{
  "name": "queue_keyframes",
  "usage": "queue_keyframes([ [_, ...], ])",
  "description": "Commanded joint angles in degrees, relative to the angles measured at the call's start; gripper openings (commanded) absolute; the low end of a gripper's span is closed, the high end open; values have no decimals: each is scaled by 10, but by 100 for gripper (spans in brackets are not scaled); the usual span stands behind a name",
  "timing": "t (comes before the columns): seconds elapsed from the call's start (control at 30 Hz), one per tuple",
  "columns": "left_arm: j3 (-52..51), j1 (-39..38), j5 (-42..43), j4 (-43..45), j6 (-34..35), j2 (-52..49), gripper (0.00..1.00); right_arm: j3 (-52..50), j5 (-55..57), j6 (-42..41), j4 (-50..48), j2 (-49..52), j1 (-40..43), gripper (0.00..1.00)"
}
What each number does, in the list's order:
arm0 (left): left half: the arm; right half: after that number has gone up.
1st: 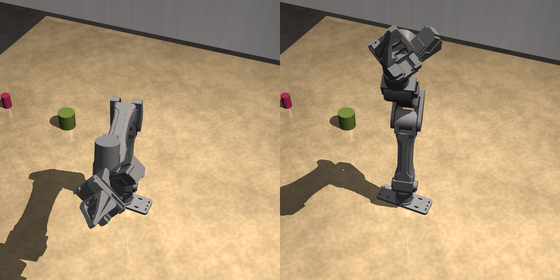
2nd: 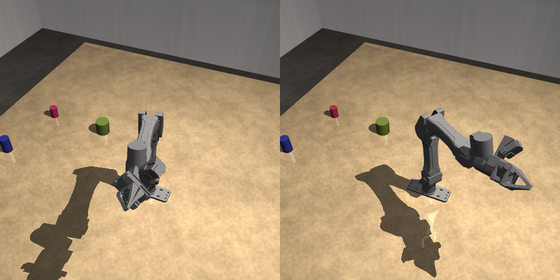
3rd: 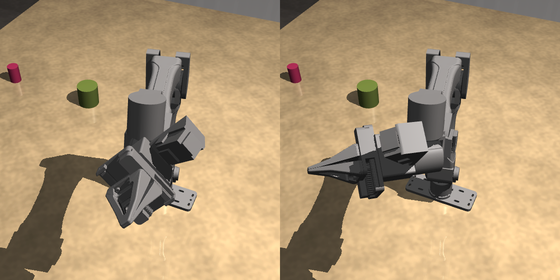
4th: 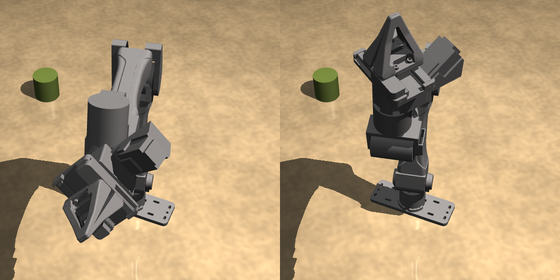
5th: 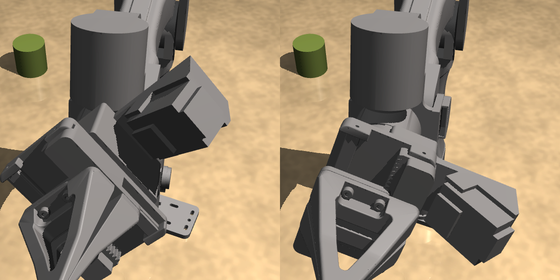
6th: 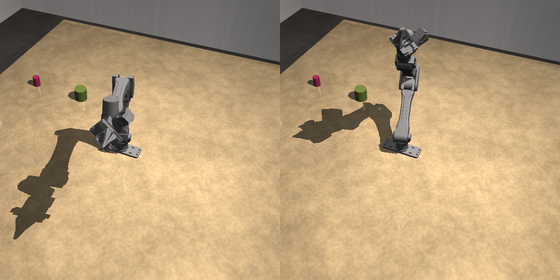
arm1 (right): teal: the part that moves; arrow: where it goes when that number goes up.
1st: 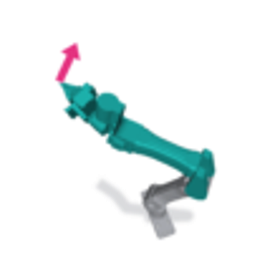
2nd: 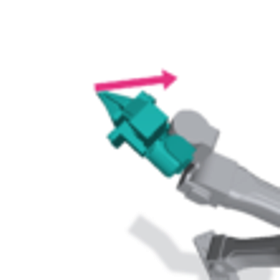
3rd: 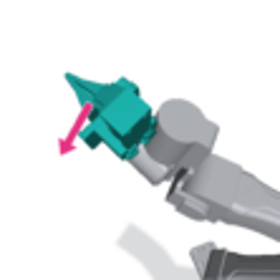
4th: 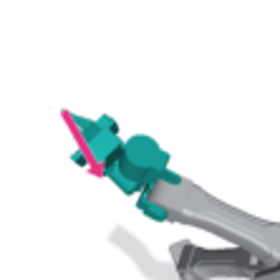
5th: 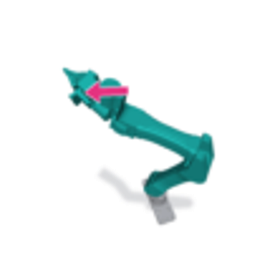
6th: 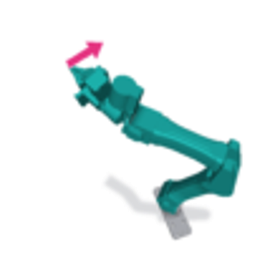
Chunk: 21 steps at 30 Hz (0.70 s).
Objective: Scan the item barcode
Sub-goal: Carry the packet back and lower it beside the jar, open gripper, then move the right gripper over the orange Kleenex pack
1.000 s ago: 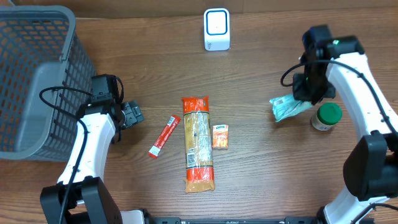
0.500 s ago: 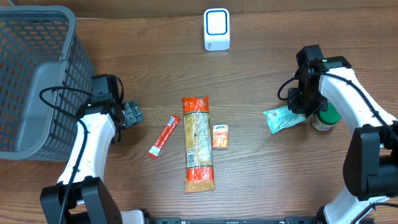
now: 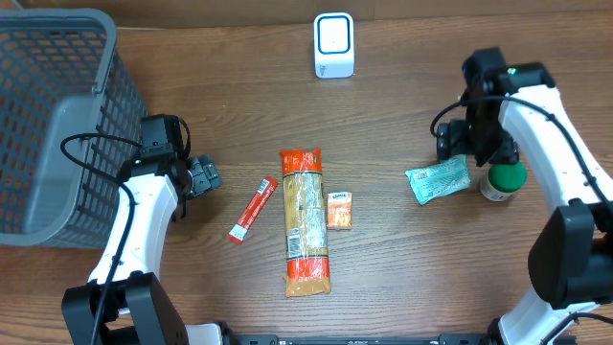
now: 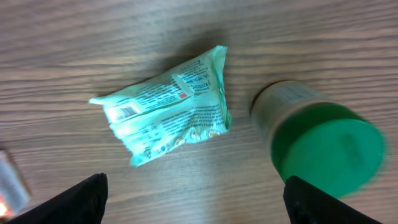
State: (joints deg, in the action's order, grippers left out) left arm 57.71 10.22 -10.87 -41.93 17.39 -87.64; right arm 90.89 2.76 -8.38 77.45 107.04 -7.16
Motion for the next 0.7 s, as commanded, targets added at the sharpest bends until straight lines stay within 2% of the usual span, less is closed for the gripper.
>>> queue_keyframes([
  [0.0, 10, -2, 4, 2, -5, 2, 100, 69, -13, -4, 39, -7, -2, 92],
  [0.2, 10, -2, 4, 2, -5, 2, 100, 82, -78, -4, 41, -7, -2, 93],
  [0.4, 10, -2, 4, 2, -5, 2, 100, 81, -197, -4, 12, -7, -3, 94],
  [0.67, 10, -2, 4, 2, -5, 2, 100, 70, -205, -4, 11, -6, -7, 95],
])
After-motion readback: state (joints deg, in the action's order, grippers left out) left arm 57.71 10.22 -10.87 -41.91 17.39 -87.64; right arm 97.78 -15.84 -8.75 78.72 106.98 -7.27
